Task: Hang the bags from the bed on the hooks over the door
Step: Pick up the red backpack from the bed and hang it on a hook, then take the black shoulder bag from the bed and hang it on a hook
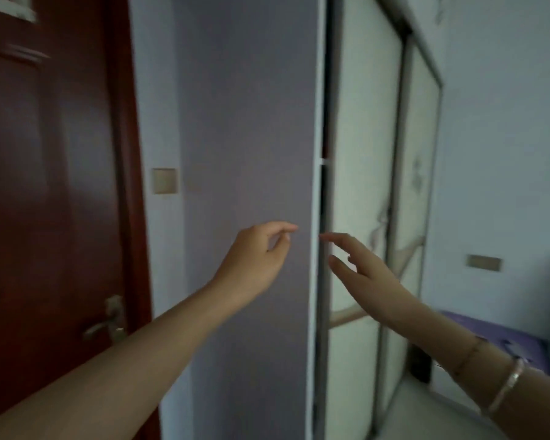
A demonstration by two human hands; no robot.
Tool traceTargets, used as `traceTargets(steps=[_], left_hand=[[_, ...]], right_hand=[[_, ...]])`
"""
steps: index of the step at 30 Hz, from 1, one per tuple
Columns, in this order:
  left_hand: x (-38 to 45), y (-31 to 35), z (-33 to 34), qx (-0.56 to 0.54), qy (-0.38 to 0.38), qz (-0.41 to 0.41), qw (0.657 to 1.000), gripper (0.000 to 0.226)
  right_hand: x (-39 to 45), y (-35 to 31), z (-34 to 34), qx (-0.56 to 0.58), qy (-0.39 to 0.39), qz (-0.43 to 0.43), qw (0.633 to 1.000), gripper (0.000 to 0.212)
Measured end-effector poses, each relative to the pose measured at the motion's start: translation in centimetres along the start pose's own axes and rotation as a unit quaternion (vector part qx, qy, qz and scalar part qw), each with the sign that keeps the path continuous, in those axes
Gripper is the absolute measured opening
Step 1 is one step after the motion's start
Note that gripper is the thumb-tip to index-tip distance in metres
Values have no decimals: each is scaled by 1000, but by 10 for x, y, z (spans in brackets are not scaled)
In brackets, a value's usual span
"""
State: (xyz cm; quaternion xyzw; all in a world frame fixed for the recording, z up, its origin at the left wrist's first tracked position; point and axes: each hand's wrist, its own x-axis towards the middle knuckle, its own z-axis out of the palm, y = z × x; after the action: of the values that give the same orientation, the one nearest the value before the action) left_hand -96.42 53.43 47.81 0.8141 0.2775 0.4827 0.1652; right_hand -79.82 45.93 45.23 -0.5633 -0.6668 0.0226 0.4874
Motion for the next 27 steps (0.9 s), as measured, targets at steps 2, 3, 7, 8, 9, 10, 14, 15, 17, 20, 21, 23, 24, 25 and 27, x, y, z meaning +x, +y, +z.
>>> traceTargets(steps=[2, 3, 7, 8, 9, 10, 14, 15, 17, 20, 21, 23, 24, 25, 27], left_hand=[[0, 20, 59, -46, -39, 1, 998, 28], [1, 33, 97, -75, -63, 0, 995, 28], [7, 70, 215, -125, -113, -7, 986, 27], [8, 81, 242, -130, -129, -5, 983, 27], [9, 88, 267, -141, -145, -7, 979, 27], [9, 95, 288, -153, -163, -6, 975, 26], [11, 121, 393, -204, -233, 3, 951, 24], [12, 126, 416, -209, -250, 11, 945, 24], [16, 139, 470, -223, -299, 25, 927, 24], [21, 155, 546, -262, -363, 56, 893, 23], [23, 160, 569, -273, -381, 63, 881, 22], [27, 172, 622, -283, -427, 76, 855, 23], [27, 177, 639, -286, -442, 76, 847, 24], [26, 181, 655, -290, -456, 69, 839, 25], [22, 192, 698, -297, -505, 72, 807, 25]], right_hand=[[-23, 35, -41, -11, 24, 28, 999, 35], [-39, 57, -67, -26, 38, 49, 998, 35], [-92, 126, -151, -64, 73, 134, 986, 34], [-104, 142, -171, -74, 83, 151, 982, 34], [-116, 156, -189, -82, 92, 171, 978, 35], [-125, 169, -203, -87, 99, 191, 973, 35], [-168, 222, -255, -116, 145, 262, 947, 35], [-177, 235, -264, -118, 164, 278, 939, 34], [-198, 263, -286, -136, 199, 308, 921, 33], [-229, 306, -315, -159, 231, 360, 890, 35], [-237, 319, -324, -173, 243, 376, 877, 34], [-254, 345, -344, -194, 290, 422, 837, 34], [-262, 352, -352, -197, 307, 441, 820, 33], [-270, 358, -358, -200, 320, 465, 801, 33], [-292, 372, -371, -206, 348, 511, 759, 34]])
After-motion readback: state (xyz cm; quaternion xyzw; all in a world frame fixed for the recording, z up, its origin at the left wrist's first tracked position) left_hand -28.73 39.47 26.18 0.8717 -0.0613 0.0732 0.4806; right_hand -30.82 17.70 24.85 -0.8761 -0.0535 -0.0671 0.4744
